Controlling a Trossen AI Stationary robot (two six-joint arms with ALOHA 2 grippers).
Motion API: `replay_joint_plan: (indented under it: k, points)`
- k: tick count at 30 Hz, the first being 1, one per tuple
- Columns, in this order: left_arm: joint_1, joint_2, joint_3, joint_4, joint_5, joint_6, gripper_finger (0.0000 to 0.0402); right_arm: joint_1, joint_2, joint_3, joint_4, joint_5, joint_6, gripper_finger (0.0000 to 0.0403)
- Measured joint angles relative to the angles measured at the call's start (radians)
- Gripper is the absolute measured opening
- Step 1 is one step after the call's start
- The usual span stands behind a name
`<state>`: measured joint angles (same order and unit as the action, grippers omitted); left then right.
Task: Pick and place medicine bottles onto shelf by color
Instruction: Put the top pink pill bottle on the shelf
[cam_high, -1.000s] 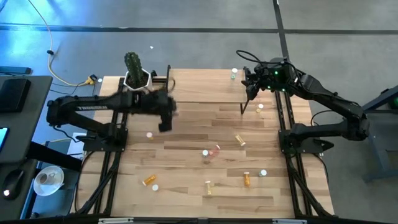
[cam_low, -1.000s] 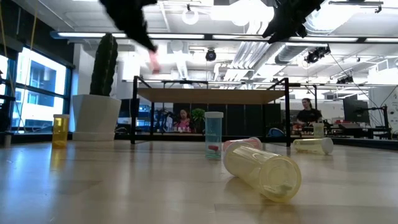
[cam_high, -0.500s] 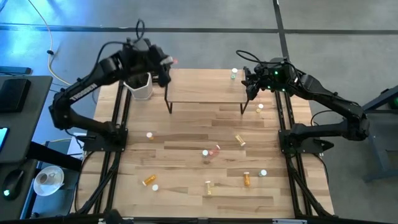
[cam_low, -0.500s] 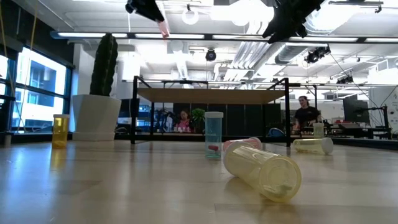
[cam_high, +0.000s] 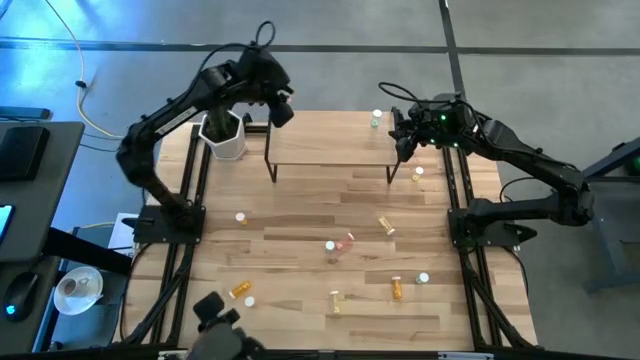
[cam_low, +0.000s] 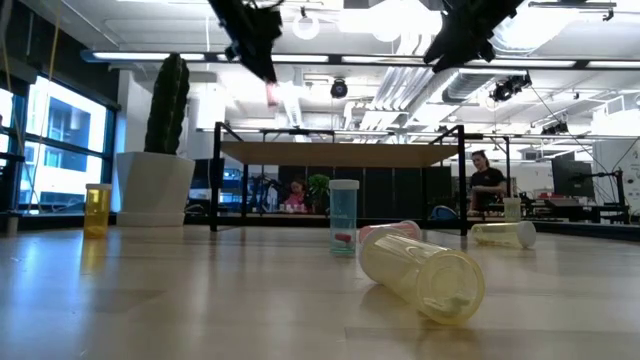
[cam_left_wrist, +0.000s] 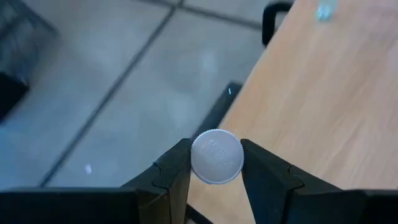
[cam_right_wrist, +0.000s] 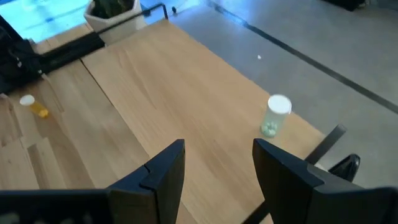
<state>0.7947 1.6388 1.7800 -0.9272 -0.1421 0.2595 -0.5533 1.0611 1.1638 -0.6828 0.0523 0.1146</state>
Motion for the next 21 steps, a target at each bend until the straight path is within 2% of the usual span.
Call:
replay_joint_plan:
  k: [9,13,21]
  points:
    - [0.045,0.157,0.118,-0.138,0.009,-0.047,0.0121,0.0,0.0,0.0,-0.034,0.0,0.0,0.018]
    - [0.057,0.193,0.126,-0.172,0.02,-0.065,0.0121,0.0,0.0,0.0,-0.034,0.0,0.0,0.018]
    - [0.074,0.229,0.126,-0.177,0.105,-0.075,0.0121,0.0,0.0,0.0,-0.035,0.0,0.003,0.018]
